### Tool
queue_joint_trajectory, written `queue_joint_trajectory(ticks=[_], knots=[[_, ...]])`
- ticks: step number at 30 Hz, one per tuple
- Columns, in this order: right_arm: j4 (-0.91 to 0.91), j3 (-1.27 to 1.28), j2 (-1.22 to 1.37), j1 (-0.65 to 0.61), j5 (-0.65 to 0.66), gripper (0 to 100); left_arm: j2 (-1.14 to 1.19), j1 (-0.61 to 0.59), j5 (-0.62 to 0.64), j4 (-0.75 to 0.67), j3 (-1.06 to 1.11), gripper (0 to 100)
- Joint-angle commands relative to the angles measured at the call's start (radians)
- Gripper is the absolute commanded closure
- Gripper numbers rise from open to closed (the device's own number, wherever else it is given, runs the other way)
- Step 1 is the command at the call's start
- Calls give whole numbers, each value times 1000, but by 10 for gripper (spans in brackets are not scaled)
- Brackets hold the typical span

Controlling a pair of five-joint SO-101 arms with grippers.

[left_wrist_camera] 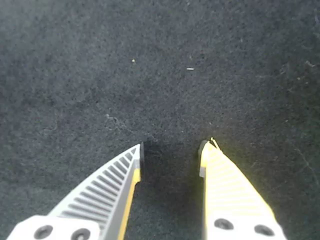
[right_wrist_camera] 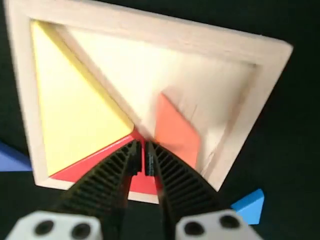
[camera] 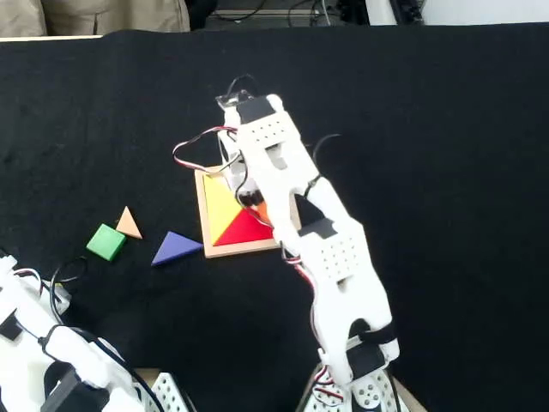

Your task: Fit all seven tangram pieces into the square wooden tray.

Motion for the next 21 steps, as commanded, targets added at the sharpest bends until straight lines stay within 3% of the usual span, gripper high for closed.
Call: queue_joint_trajectory(ticks=[1, 21], knots=[[-5, -68, 2, 3, 11, 987, 2, 5, 3, -17, -2, 805], [-5, -76, 4, 60, 12, 987, 2, 5, 3, -17, -2, 805]])
